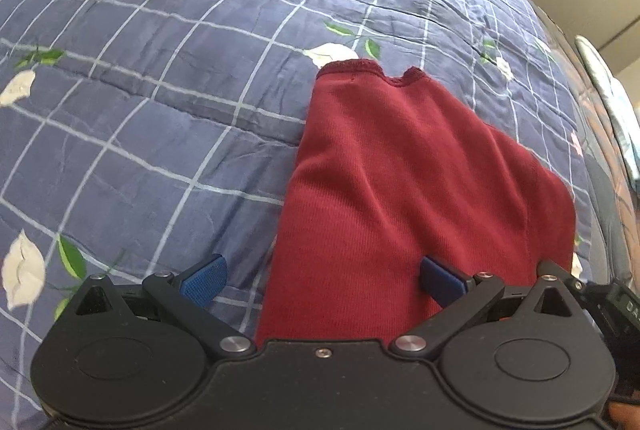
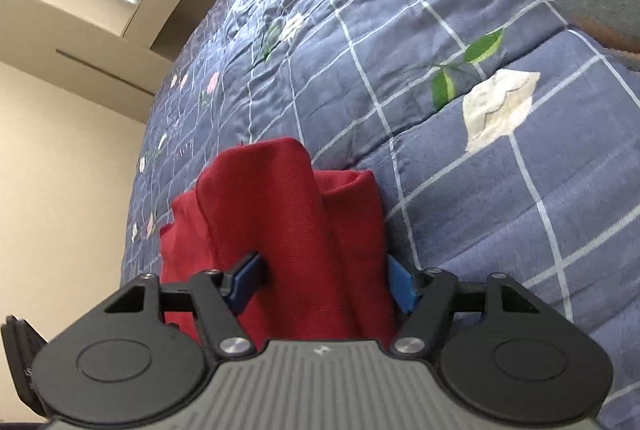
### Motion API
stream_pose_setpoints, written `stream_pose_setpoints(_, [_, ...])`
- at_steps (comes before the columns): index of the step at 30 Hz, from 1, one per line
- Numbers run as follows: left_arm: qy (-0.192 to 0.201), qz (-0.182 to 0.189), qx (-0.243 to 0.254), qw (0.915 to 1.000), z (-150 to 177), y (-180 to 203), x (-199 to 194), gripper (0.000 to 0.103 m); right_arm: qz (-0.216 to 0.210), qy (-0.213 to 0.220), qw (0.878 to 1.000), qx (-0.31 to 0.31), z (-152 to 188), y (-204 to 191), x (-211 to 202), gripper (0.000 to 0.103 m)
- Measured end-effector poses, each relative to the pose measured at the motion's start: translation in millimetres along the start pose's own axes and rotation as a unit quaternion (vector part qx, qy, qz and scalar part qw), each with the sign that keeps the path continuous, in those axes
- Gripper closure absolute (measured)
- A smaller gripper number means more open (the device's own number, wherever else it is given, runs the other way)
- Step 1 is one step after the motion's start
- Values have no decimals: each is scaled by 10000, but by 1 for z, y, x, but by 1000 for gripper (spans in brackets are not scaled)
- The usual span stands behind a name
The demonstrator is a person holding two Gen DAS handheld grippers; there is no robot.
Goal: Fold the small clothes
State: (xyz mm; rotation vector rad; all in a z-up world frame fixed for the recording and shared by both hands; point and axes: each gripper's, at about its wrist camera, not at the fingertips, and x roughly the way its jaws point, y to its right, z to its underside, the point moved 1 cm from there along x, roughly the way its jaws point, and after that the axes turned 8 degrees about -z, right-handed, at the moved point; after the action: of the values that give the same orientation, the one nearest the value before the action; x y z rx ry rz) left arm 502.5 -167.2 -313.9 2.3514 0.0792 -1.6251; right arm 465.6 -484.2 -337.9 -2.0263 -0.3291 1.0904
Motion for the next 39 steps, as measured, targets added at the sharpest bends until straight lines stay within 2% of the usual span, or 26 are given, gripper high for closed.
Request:
stream_pose_setpoints(3, [-4, -80, 115, 9999, -2, -2, 0, 1, 41, -116, 9999, -54, -2, -2, 3, 26])
stream_pose_setpoints(8, [-218, -15, -129, 9997, -3, -7, 6, 1, 155, -158, 9994, -268, 0, -13, 10, 18])
stream_pose_setpoints(13, [-227, 47, -198, 9995, 1, -6, 8, 1, 354, -81, 9985, -414, 3, -22, 15, 11])
stream_pose_setpoints(18, [-334, 267, -328, 9985, 2, -11, 10, 1, 468, -26, 9983, -358, 3, -26, 19, 10])
stream_pose_setpoints(32, [-494, 362, -224, 9979, 1, -12, 13, 1, 869, 230, 9952, -391, 14, -37, 20, 20])
stream_pose_setpoints(35, [-557, 382, -160, 9976, -1, -12, 15, 1, 888, 299, 9952, -281, 18, -38, 17, 26])
stream_pose_setpoints(39, [-809, 436, -165, 9956, -4, -15, 18, 1, 886, 353, 9954, -127, 21, -42, 13, 43])
